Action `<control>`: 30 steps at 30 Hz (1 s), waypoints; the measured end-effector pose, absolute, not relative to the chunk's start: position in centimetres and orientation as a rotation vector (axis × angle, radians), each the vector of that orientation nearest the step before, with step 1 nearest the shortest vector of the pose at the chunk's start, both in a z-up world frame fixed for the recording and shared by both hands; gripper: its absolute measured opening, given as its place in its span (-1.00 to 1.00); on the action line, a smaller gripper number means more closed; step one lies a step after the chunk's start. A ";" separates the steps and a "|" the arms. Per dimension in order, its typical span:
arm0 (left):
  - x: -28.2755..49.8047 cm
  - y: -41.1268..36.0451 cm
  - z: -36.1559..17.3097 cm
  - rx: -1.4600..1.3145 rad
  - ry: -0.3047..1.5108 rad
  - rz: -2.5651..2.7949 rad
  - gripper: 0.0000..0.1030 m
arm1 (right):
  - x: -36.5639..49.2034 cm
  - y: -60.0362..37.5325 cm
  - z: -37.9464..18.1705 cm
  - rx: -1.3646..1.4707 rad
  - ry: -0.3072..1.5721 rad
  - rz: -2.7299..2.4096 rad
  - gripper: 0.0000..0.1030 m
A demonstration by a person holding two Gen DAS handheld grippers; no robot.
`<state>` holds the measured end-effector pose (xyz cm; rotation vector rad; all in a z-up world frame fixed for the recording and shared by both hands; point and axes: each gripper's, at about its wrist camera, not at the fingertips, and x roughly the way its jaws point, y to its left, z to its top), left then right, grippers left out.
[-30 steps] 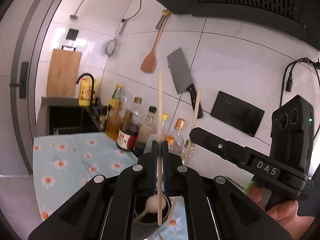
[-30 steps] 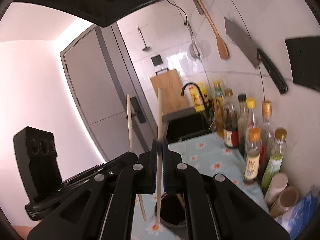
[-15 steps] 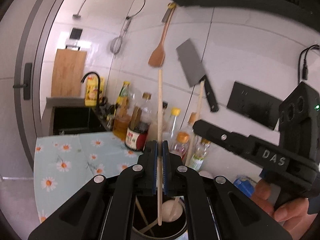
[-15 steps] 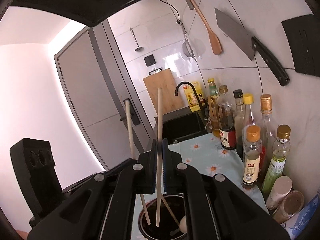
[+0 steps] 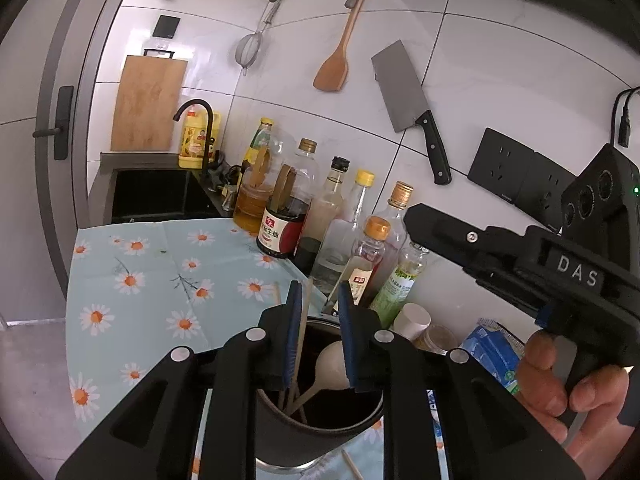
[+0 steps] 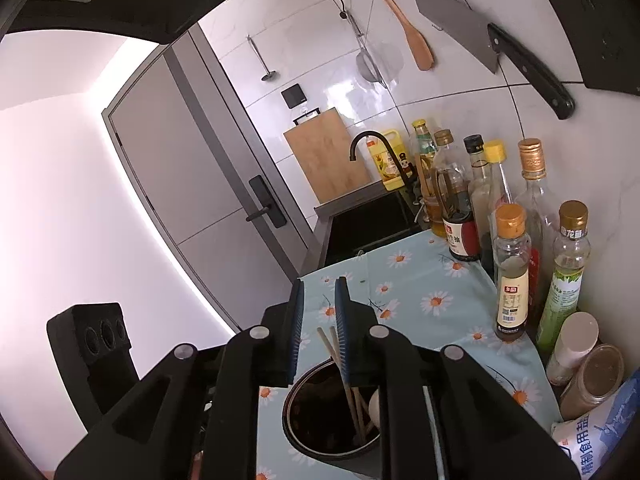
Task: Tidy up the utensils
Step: 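Move both open tools back down to the remaining utensils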
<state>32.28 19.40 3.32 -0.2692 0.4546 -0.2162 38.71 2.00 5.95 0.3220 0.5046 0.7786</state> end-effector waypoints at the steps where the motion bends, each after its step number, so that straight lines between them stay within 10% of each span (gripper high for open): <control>1: 32.1 19.5 3.4 -0.271 0.453 -0.216 -0.66 | 38.5 1.9 6.1 0.323 0.503 0.777 -0.66; 30: 25.1 18.7 -1.4 -0.083 0.889 -0.344 -0.53 | 29.4 -3.1 4.8 0.244 0.667 0.739 -0.30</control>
